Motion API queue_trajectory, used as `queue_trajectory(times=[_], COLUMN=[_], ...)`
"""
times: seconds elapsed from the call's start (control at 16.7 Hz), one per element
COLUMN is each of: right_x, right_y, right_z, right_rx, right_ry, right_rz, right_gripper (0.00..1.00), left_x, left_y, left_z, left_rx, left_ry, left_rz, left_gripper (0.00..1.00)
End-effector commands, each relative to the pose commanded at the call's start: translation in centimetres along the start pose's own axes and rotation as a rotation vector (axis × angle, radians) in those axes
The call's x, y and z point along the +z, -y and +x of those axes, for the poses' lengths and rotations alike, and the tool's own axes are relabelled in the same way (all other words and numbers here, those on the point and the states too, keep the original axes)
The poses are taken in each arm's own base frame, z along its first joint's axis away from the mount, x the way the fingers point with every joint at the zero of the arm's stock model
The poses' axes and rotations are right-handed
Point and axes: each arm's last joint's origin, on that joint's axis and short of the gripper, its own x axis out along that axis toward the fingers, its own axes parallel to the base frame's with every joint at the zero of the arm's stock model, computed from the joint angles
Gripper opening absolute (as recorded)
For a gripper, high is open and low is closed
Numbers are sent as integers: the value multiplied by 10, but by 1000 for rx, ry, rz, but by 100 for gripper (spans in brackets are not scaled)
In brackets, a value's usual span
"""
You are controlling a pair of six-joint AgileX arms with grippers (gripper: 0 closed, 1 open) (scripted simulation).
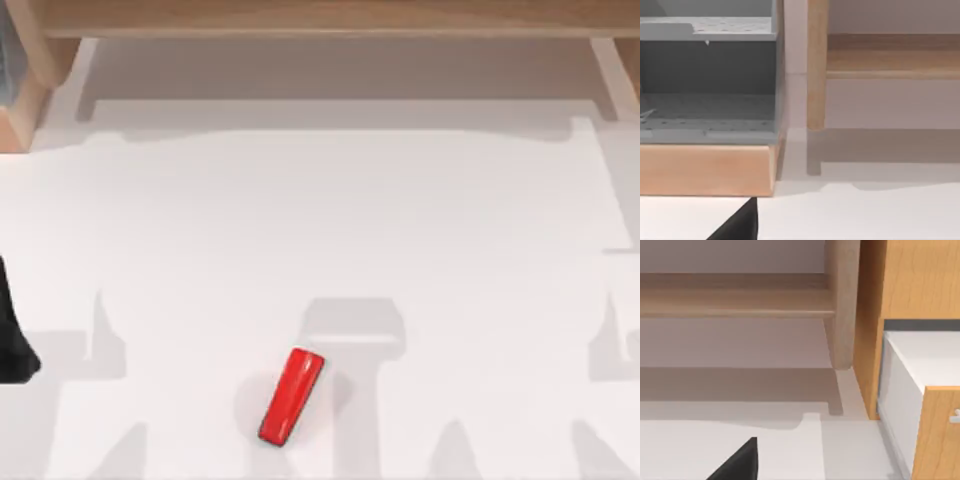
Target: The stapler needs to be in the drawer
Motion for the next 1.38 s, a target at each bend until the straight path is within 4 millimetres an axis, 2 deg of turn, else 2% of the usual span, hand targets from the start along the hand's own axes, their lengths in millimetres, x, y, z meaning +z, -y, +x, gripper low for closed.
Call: queue_trajectory(times=[0.24, 0.36, 0.54, 0.66, 0.84, 0.96, 1.08, 1.26, 1.38], right_x=[6, 19, 51, 74, 101, 107, 101, 76, 55], right_y=[0, -1, -5, -11, -27, -45, -70, -122, -163], right_z=[0, 1, 11, 25, 64, 99, 136, 181, 198], right_rx=[3, 11, 35, 49, 48, 20, -32, -134, -204], right_ry=[-17, -57, -178, -300, -541, -733, -935, -1210, -1354], right_rz=[22, 71, 190, 286, 431, 511, 564, 584, 559], right_gripper=[100, 100, 100, 100, 100, 100, 100, 100, 100], left_x=[0, 0, 0, 0, 0, 0, 0, 0, 0], left_y=[0, 0, 0, 0, 0, 0, 0, 0, 0], left_z=[0, 0, 0, 0, 0, 0, 0, 0, 0], left_rx=[0, 0, 0, 0, 0, 0, 0, 0, 0], left_ry=[0, 0, 0, 0, 0, 0, 0, 0, 0], left_rz=[0, 0, 0, 0, 0, 0, 0, 0, 0], left_gripper=[100, 100, 100, 100, 100, 100, 100, 100, 100])
